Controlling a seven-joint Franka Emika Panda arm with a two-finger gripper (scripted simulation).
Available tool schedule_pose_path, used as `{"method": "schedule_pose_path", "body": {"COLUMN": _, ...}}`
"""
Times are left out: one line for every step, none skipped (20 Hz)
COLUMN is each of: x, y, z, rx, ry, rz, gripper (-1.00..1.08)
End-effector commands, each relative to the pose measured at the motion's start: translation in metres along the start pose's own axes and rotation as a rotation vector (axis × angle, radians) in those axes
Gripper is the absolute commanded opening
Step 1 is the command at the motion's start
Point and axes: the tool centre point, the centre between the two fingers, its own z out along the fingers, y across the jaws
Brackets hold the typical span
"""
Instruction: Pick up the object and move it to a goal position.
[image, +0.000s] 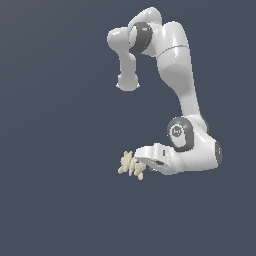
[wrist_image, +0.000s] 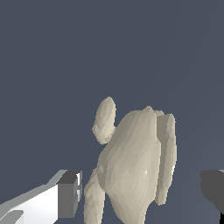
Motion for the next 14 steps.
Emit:
{"method": "schedule_pose_path", "body": {"x": 0.001, "y": 0.002, "z": 0.005, "rx": -0.011, "ry": -0.008, "rz": 0.006, "gripper": 1.08}}
{"method": "schedule_pose_path", "body": {"x": 0.001, "y": 0.003, "z": 0.007, "rx": -0.014, "ry": -0.011, "rz": 0.007, "gripper": 1.08}}
{"method": "schedule_pose_path", "body": {"x": 0.001, "y": 0.003, "z": 0.008, "rx": -0.018, "ry": -0.012, "rz": 0.009, "gripper": 1.08}}
{"method": "schedule_pose_path", "body": {"x": 0.001, "y": 0.002, "z": 0.008, "rx": -0.021, "ry": -0.011, "rz": 0.011, "gripper": 1.08}}
{"method": "schedule_pose_path", "body": {"x": 0.001, "y": 0.002, "z": 0.007, "rx": -0.026, "ry": -0.009, "rz": 0.012, "gripper": 1.08}}
{"method": "schedule_pose_path", "body": {"x": 0.001, "y": 0.000, "z": 0.006, "rx": -0.031, "ry": -0.006, "rz": 0.015, "gripper": 1.08}}
{"method": "schedule_pose_path", "body": {"x": 0.001, "y": -0.001, "z": 0.006, "rx": -0.038, "ry": -0.004, "rz": 0.018, "gripper": 1.08}}
{"method": "schedule_pose_path", "body": {"x": 0.001, "y": -0.002, "z": 0.005, "rx": -0.046, "ry": -0.002, "rz": 0.021, "gripper": 1.08}}
{"method": "schedule_pose_path", "body": {"x": 0.001, "y": -0.003, "z": 0.004, "rx": -0.054, "ry": 0.001, "rz": 0.025, "gripper": 1.08}}
{"method": "schedule_pose_path", "body": {"x": 0.001, "y": -0.004, "z": 0.004, "rx": -0.062, "ry": 0.004, "rz": 0.029, "gripper": 1.08}}
{"method": "schedule_pose_path", "body": {"x": 0.000, "y": -0.005, "z": 0.003, "rx": -0.069, "ry": 0.007, "rz": 0.032, "gripper": 1.08}}
{"method": "schedule_pose_path", "body": {"x": 0.000, "y": -0.006, "z": 0.003, "rx": -0.075, "ry": 0.009, "rz": 0.035, "gripper": 1.08}}
{"method": "schedule_pose_path", "body": {"x": 0.000, "y": -0.007, "z": 0.002, "rx": -0.080, "ry": 0.011, "rz": 0.037, "gripper": 1.08}}
{"method": "schedule_pose_path", "body": {"x": 0.000, "y": -0.007, "z": 0.002, "rx": -0.083, "ry": 0.012, "rz": 0.039, "gripper": 1.08}}
